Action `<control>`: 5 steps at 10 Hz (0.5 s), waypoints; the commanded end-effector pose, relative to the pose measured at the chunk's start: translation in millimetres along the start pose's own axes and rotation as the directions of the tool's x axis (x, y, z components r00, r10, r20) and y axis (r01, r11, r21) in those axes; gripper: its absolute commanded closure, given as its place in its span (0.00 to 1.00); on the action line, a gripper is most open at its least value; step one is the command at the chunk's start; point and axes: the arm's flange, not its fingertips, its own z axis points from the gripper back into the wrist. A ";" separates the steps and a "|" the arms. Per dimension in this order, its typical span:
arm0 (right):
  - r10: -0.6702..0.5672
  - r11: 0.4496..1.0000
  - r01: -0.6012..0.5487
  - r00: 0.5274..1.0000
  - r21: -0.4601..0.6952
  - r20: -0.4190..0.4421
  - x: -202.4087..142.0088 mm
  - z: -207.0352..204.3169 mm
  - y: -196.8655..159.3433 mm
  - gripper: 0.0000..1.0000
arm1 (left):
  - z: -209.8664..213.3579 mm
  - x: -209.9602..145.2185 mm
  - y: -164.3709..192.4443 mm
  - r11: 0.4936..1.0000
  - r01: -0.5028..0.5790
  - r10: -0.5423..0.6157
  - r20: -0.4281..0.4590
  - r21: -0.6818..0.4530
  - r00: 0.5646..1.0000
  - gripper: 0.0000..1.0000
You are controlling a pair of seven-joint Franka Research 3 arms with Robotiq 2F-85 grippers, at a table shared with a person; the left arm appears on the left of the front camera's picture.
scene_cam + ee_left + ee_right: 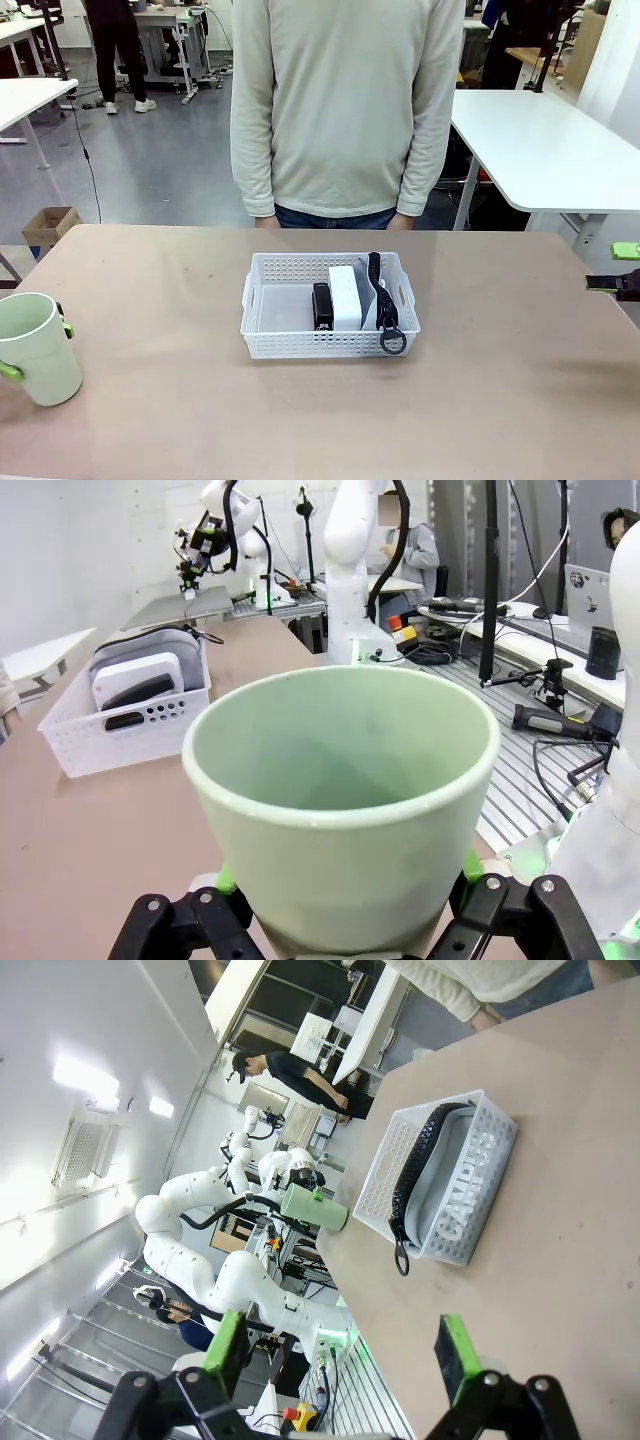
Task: Efficiently arrange items inside the basket to fit them all.
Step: Pick up the Reusable plastic cup and place it inside the Organizing basket.
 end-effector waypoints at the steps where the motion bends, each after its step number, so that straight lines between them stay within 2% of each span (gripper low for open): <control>1: 0.019 1.000 -0.019 1.000 0.005 -0.011 -4.5 1.6 1.6 0.00 | -3.4 15.2 -12.3 0.999 0.016 -0.016 0.000 0.049 1.000 1.00; 2: 0.019 1.000 -0.019 1.000 0.005 -0.011 -4.5 1.6 1.6 0.00 | -1.7 37.0 -13.7 0.989 -0.068 0.068 0.009 0.133 0.998 0.71; 3: 0.019 1.000 -0.019 1.000 0.005 -0.011 -4.5 1.6 1.6 0.00 | -4.2 71.3 -14.1 0.972 -0.122 0.133 -0.041 0.199 0.990 1.00; 5: 0.019 1.000 -0.019 1.000 0.005 -0.011 -4.5 1.6 1.6 0.00 | -19.7 139.3 0.4 0.866 -0.124 0.148 -0.010 0.485 0.989 1.00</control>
